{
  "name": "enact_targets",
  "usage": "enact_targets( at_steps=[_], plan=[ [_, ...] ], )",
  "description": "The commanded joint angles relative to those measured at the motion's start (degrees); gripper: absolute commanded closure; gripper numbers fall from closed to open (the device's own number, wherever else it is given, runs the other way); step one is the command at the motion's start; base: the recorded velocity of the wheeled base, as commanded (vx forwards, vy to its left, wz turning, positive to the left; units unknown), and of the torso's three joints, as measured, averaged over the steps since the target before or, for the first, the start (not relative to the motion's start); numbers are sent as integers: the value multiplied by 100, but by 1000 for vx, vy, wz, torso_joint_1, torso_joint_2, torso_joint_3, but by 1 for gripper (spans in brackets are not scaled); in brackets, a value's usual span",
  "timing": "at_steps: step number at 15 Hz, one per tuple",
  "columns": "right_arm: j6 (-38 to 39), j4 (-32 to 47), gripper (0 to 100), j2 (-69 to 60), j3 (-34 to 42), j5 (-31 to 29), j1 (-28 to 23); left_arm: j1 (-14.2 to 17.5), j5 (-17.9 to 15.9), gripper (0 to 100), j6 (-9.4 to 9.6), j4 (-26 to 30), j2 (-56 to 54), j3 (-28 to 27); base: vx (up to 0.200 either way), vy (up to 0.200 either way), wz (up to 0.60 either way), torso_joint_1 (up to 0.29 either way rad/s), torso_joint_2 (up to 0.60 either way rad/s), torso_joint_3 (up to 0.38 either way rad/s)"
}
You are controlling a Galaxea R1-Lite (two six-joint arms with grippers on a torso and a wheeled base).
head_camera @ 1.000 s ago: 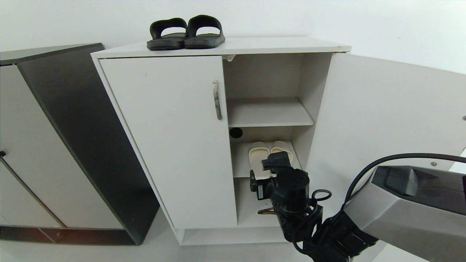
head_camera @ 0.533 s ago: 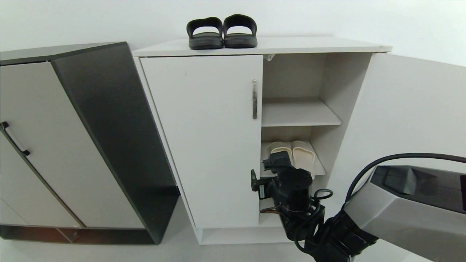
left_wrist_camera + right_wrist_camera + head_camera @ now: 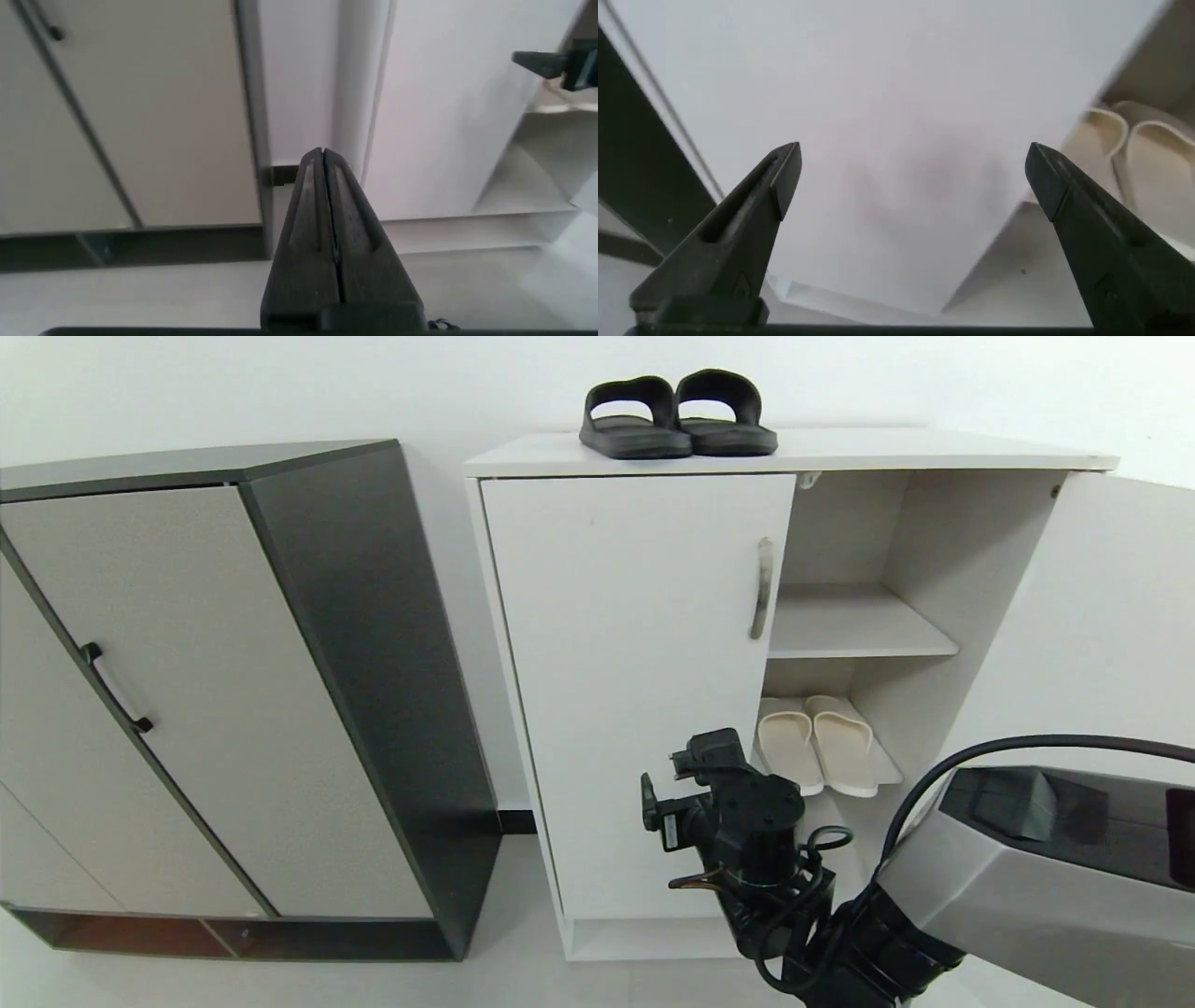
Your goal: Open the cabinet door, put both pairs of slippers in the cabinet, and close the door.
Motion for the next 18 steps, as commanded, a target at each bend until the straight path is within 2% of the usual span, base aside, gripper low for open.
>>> enact_targets(
  at_steps=[1, 16, 18],
  plan=[
    [-15, -15, 0, 81, 27, 13, -10, 2, -1, 100, 2, 4, 9, 0, 0, 0, 0, 0, 0, 0],
    [-121, -261, 0, 125, 115, 127, -19, 2, 8, 100, -7, 4, 9, 0, 0, 0, 0, 0, 0, 0],
    [-121, -261, 0, 125, 115, 127, -19, 2, 8, 100, -7, -5, 0, 0, 0, 0, 0, 5, -227, -261]
  ],
)
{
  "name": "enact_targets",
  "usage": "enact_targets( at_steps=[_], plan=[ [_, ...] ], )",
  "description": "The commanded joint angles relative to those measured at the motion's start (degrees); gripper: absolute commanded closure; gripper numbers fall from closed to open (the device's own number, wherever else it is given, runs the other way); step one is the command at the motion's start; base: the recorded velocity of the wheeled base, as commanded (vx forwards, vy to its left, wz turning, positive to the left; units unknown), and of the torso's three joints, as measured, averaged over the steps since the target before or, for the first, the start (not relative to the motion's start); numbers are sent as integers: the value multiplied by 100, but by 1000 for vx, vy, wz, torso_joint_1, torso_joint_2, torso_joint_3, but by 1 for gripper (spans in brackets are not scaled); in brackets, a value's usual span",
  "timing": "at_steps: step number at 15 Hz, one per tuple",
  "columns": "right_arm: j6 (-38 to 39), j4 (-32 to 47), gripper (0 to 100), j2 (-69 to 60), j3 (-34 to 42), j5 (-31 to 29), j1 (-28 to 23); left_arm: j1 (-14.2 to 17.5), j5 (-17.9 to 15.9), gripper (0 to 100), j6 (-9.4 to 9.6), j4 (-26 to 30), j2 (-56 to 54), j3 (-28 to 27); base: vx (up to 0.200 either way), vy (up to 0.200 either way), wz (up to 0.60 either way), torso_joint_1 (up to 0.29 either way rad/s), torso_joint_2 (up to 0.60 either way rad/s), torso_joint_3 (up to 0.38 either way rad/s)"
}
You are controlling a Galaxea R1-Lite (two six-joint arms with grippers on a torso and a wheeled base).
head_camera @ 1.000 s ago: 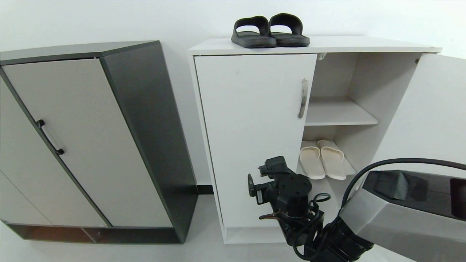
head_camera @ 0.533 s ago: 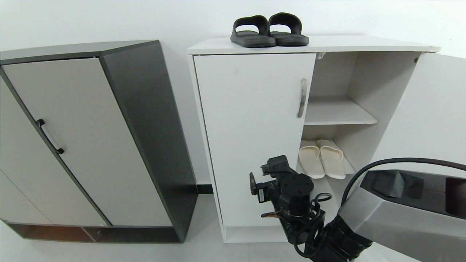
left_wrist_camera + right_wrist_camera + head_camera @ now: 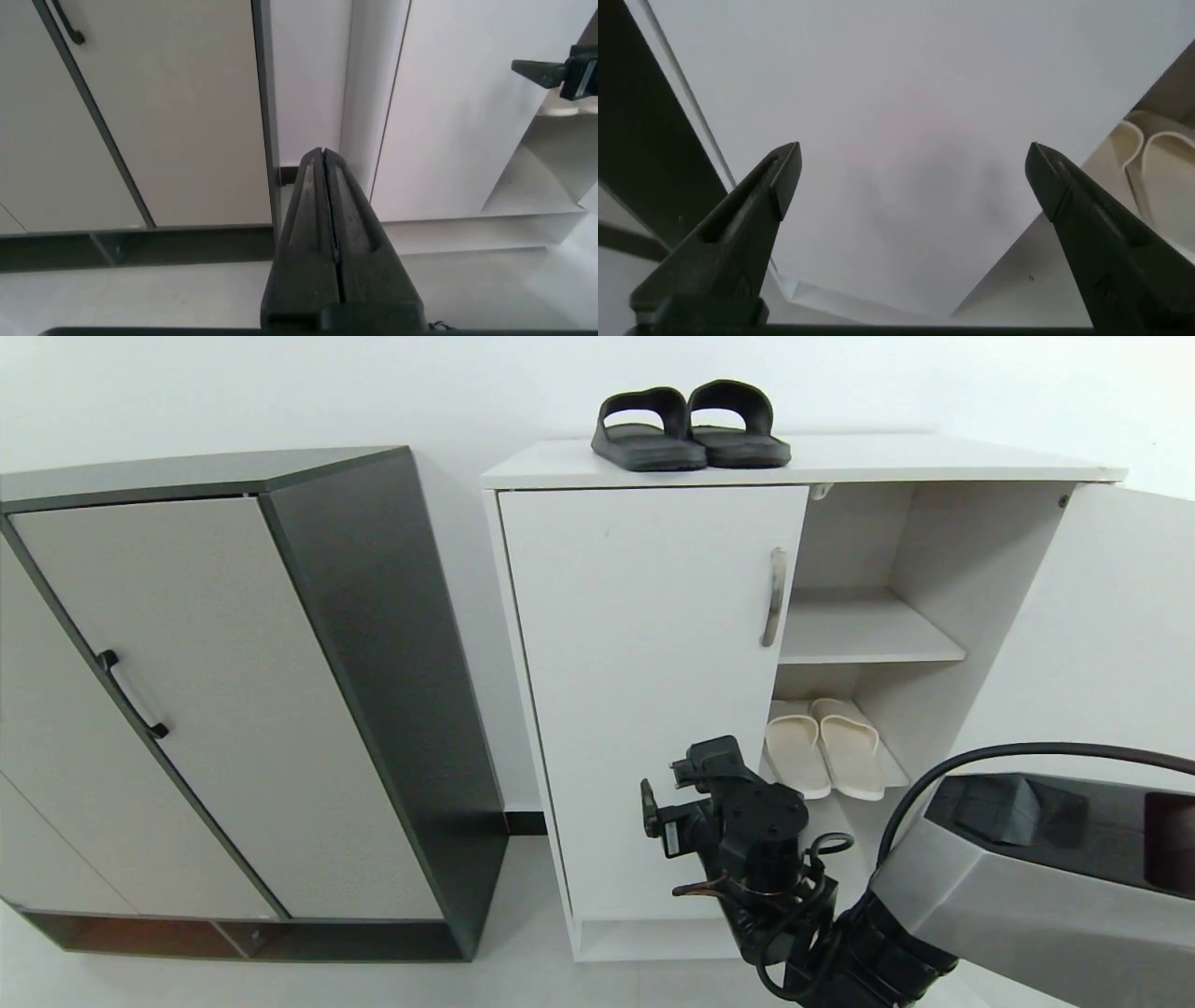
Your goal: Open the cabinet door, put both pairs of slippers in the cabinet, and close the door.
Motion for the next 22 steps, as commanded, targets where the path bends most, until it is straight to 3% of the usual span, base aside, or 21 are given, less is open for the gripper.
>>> enact_targets(
  at_steps=[1, 11, 22],
  plan=[
    [-4, 23, 0, 11, 11, 1, 1, 0, 4, 100, -1, 7, 0, 2, 0, 0, 0, 17, -110, -334],
    [-13, 23, 0, 20, 19, -8, 9, 0, 4, 100, -1, 7, 0, 2, 0, 0, 0, 98, -477, -348],
    [-13, 32, 0, 20, 11, -8, 1, 0, 4, 100, -1, 7, 0, 2, 0, 0, 0, 186, -494, -312]
  ],
)
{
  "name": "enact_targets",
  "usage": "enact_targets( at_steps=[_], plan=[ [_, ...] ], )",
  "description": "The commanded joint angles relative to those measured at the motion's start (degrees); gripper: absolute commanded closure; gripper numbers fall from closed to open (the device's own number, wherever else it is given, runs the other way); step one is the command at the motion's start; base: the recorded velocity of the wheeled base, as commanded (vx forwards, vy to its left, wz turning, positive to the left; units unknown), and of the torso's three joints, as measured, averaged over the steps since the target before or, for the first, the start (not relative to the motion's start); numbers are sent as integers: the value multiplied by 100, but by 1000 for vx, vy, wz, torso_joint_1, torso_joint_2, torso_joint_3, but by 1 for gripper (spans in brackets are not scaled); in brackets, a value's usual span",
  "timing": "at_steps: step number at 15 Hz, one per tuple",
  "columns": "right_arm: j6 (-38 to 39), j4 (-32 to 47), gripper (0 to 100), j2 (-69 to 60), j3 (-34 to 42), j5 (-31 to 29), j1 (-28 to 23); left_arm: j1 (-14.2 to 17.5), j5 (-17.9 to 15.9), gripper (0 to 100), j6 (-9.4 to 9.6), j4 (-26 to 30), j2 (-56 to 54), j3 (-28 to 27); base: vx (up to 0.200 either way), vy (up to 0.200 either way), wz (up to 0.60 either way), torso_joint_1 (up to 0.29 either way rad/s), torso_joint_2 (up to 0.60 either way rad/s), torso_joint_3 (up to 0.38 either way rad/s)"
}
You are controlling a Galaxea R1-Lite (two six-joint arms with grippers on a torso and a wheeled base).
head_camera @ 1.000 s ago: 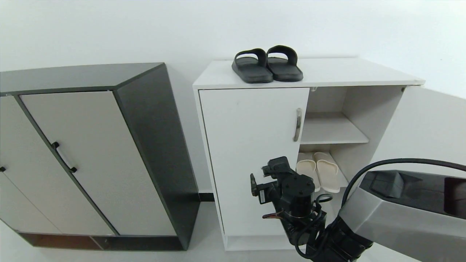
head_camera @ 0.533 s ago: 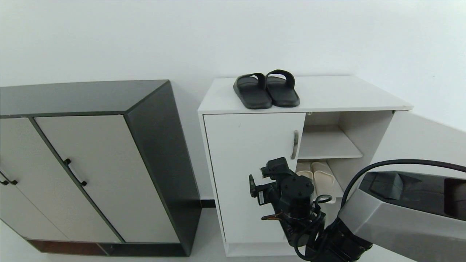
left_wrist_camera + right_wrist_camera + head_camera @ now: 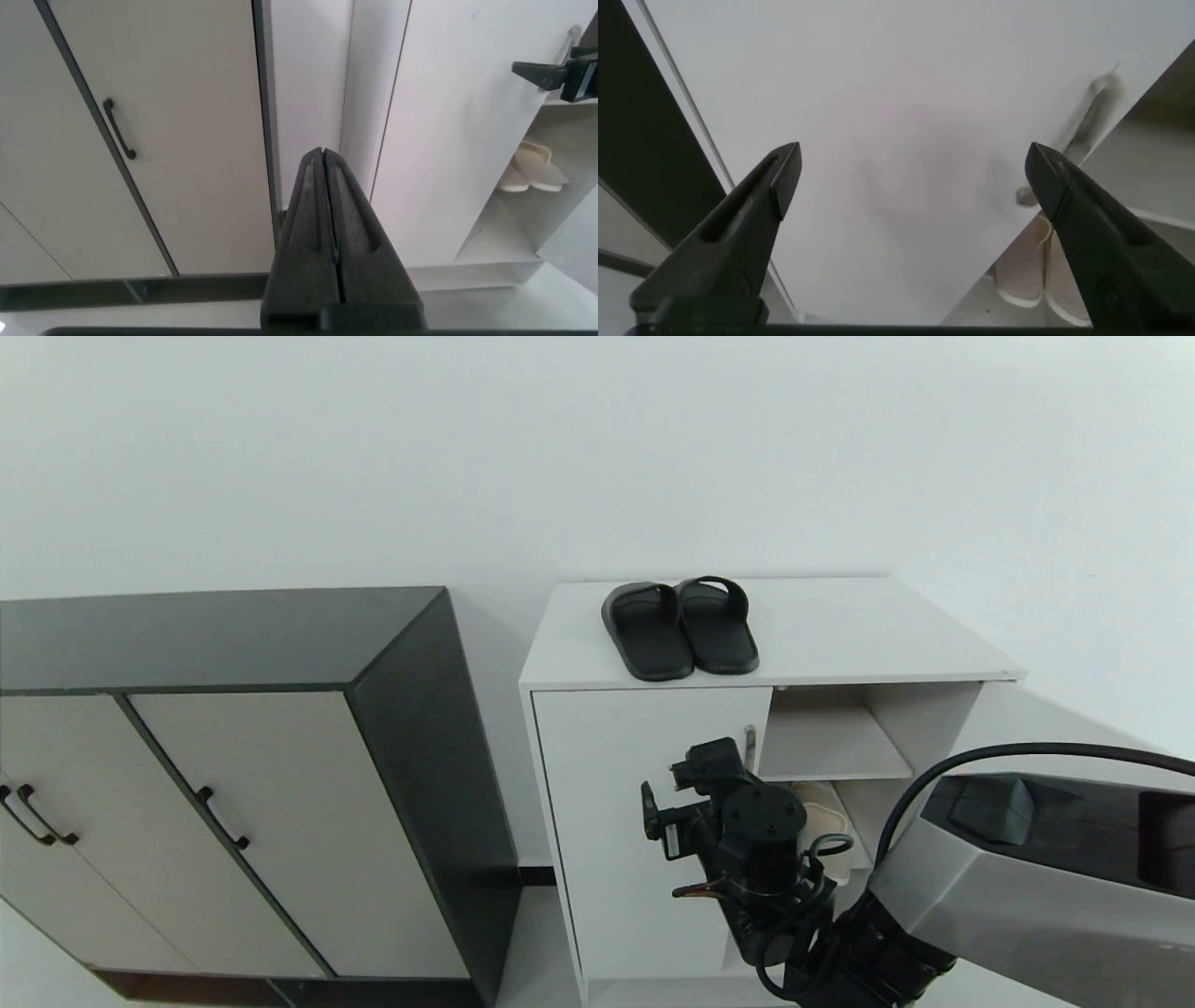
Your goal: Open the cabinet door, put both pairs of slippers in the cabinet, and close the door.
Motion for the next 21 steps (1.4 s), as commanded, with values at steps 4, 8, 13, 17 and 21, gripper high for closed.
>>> enact_targets(
  at_steps=[4, 8, 13, 17, 21],
  plan=[
    [-2, -8, 0, 9, 8, -8, -6, 0, 2, 100, -1, 0, 9, 0, 0, 0, 0, 229, -546, -320],
    [-2, -17, 0, 71, 8, 1, -32, 0, 2, 100, -1, 0, 9, 0, 0, 0, 0, 260, -582, -325],
    [-186, -333, 0, 53, 167, 177, -50, 0, 2, 100, -1, 0, 0, 0, 0, 0, 0, 83, -186, -99],
    [-151, 818, 0, -615, -378, 168, -59, 0, 2, 100, 8, 0, 0, 0, 0, 0, 0, 0, 0, 0],
    [587, 2989, 0, -1221, -1134, 168, -155, 0, -7, 100, 25, 9, 9, 0, 0, 0, 0, 0, 0, 0]
  ],
)
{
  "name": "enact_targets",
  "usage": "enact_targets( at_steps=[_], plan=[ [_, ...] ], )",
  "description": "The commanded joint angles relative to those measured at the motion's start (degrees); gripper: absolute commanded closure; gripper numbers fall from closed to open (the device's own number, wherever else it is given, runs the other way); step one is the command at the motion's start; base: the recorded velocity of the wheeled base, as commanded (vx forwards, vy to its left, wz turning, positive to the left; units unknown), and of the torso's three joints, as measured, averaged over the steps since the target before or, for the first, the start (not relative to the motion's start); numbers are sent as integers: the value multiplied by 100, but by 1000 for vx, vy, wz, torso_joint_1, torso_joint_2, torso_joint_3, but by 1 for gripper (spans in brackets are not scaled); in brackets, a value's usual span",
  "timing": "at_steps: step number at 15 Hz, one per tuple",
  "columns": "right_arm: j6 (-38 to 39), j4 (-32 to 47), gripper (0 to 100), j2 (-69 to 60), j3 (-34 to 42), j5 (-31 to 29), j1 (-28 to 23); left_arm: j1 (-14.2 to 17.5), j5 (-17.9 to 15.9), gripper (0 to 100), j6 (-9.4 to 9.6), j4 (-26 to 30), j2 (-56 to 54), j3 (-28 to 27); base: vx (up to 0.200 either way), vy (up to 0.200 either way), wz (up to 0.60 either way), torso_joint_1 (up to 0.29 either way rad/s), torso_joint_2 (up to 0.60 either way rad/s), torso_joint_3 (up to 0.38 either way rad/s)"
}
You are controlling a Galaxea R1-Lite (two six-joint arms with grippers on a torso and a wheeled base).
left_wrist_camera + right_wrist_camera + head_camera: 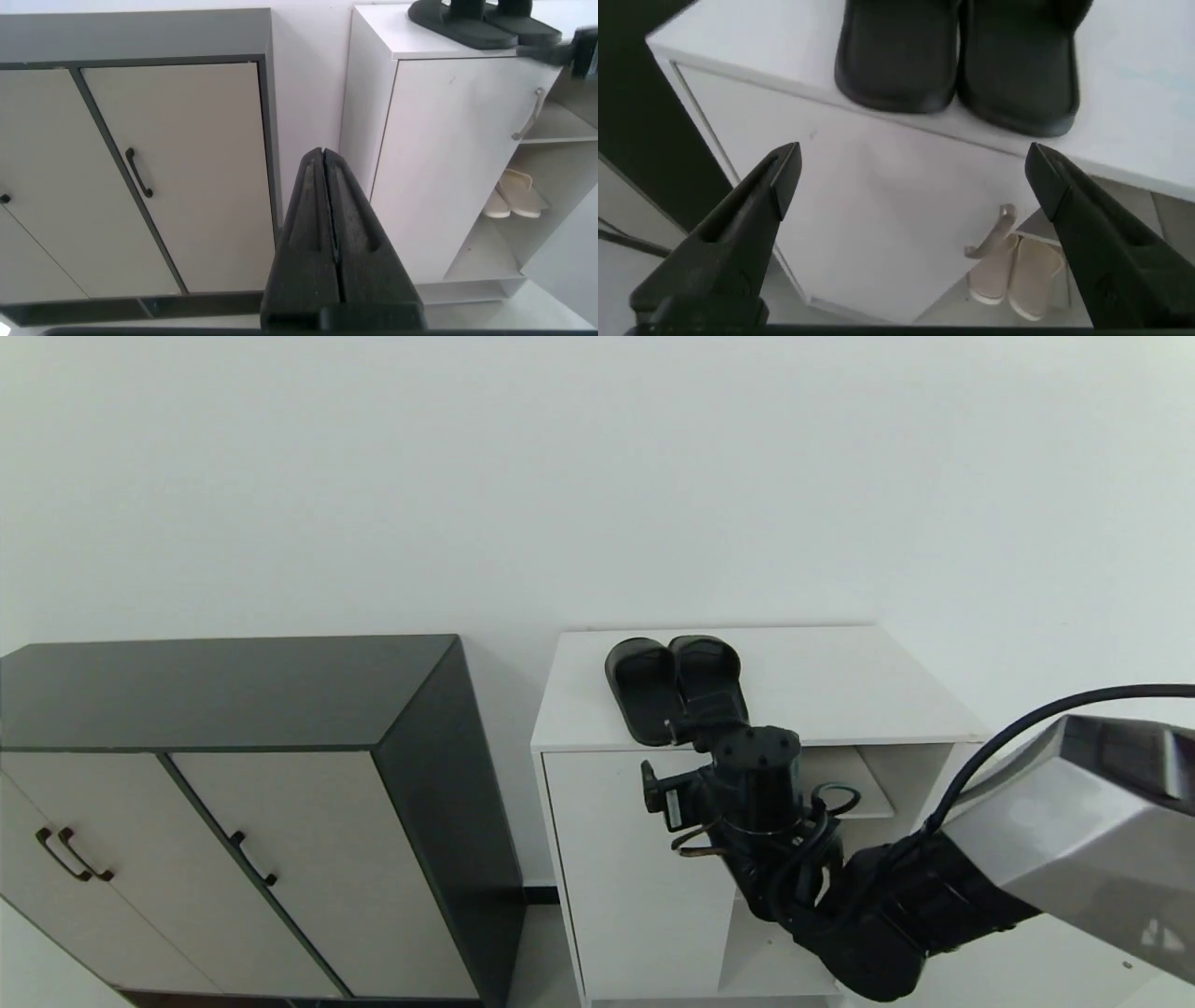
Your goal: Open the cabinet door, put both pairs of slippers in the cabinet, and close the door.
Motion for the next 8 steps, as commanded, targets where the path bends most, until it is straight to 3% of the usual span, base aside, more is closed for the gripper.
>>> enact_targets(
  at_steps=[1, 7, 8],
  plan=[
    [378, 1059, 0, -450, -610, -3, -101, 0, -1, 100, 4, -2, 9, 0, 0, 0, 0, 0, 0, 0],
    [554, 2105, 0, -450, -1525, -47, -154, 0, -9, 100, 4, -2, 9, 0, 0, 0, 0, 0, 0, 0],
    [563, 2202, 0, -441, -1604, -47, -180, 0, -9, 100, 4, -2, 9, 0, 200, 0, 0, 7, 2, 2]
  ],
)
